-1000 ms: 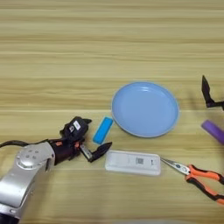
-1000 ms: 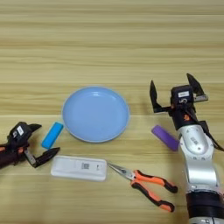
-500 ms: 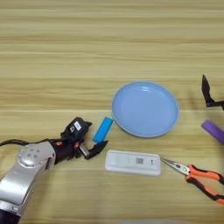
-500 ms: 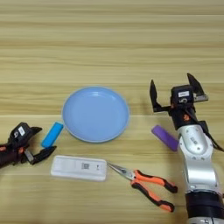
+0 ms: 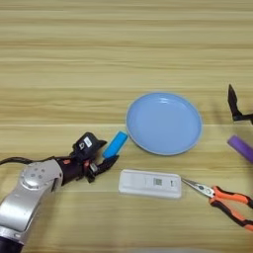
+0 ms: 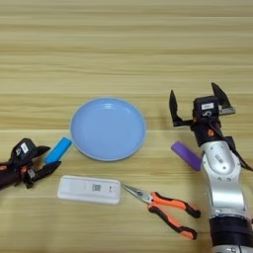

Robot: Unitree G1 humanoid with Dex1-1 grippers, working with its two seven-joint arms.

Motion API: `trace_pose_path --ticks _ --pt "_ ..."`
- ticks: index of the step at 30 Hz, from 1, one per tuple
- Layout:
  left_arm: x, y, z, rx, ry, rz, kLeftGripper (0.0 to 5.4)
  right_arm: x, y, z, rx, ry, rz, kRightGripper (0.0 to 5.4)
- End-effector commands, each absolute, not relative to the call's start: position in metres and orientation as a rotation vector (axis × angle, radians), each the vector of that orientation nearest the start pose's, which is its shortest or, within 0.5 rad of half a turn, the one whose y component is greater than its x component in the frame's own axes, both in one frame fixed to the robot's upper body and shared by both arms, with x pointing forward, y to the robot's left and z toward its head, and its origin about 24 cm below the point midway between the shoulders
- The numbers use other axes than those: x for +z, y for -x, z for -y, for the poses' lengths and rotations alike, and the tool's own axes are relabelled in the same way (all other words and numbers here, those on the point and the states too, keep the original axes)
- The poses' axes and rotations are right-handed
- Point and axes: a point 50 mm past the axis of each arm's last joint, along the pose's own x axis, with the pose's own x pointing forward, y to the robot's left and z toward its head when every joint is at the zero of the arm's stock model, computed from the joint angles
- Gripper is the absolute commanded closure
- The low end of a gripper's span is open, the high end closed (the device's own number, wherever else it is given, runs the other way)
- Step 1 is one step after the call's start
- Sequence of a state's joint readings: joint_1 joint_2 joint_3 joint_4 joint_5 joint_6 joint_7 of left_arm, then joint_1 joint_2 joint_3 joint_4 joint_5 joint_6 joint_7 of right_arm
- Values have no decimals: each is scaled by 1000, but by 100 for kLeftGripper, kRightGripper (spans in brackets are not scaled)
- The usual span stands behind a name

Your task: Move the objects on the table

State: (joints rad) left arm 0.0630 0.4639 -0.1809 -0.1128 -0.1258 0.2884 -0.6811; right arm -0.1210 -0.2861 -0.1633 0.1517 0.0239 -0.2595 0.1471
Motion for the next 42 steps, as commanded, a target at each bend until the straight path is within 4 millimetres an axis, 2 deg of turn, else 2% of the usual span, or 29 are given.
trace_pose_path --ticks 1,11,22,30,42 --pt "23 -218 -170 -812 -239 -397 309 85 -273 229 11 268 253 0" --pt "24 -220 -172 -801 -238 -391 407 84 -274 229 8 253 253 0" --pt "26 -222 -173 -786 -230 -386 407 85 -275 228 9 253 253 0" --pt "28 -231 -185 -634 -200 -366 407 86 -277 229 9 250 258 0" --pt "34 -237 -187 -566 -206 -319 407 86 -276 228 8 249 261 0"
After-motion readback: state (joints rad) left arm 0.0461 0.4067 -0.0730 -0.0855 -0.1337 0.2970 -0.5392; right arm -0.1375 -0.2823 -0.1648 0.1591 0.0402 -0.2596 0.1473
